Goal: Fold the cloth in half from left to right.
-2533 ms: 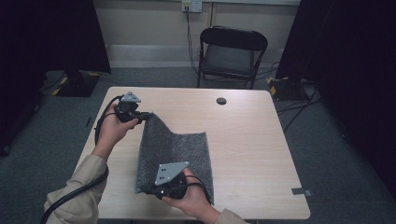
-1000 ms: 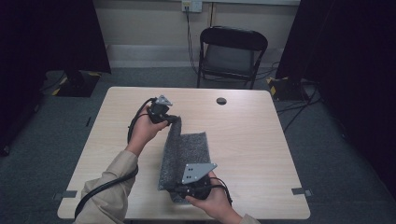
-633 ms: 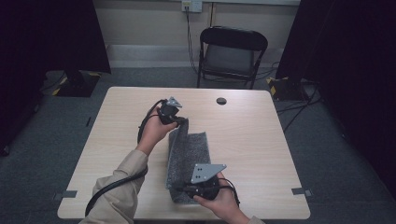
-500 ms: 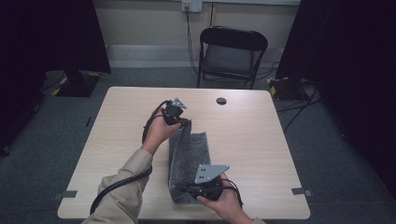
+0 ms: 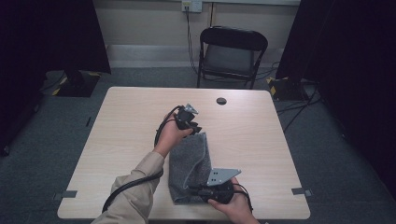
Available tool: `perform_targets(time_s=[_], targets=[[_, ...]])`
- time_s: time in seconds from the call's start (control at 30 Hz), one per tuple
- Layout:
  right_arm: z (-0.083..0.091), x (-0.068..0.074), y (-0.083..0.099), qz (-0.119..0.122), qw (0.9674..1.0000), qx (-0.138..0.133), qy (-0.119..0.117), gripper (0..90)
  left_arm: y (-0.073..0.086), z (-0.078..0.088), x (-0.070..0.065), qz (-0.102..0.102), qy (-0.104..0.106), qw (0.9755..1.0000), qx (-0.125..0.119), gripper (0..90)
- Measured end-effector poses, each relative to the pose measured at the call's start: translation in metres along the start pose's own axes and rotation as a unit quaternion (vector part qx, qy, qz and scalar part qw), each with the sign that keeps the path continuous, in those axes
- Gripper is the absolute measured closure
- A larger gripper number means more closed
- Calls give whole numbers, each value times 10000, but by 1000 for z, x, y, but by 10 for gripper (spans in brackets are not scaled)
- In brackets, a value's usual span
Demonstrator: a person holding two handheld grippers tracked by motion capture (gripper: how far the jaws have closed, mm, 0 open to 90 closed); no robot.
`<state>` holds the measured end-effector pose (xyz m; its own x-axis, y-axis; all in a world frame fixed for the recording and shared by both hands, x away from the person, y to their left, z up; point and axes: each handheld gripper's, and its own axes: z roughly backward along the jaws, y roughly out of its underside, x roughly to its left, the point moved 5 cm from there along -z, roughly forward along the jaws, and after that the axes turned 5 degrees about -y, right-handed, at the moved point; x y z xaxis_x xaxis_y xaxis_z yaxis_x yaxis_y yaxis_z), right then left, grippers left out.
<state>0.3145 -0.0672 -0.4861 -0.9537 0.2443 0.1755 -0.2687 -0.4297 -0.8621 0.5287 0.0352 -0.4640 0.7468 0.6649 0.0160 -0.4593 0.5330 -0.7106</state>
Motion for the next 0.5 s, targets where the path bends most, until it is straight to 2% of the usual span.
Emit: perform_targets(time_s=[0.07, 0.1, 0.17, 0.2, 0.4, 0.5], targets=[[1, -1, 2, -19, 10000, 0, 4, 793, 1, 1, -3, -15, 76, 10000, 12, 680], [5, -1, 6, -98, 9999, -6, 27, 761, 2, 1, -4, -46, 64, 10000, -11, 645], [6, -2, 8, -140, 9999, -7, 16, 758, 5, 3, -6, -59, 51, 10000, -45, 621], [8, -2, 11, -151, 9999, 17, 11, 747, 7, 4, -7, -59, 68, 9999, -50, 572], [21, -6, 26, -309, 9994, 121, 131, 666, 22, 13, -10, -89, 2, 9999, -100, 472], [27, -6, 30, -285, 9993, 188, 175, 644, 30, 18, -15, -86, 41, 9998, -156, 420]])
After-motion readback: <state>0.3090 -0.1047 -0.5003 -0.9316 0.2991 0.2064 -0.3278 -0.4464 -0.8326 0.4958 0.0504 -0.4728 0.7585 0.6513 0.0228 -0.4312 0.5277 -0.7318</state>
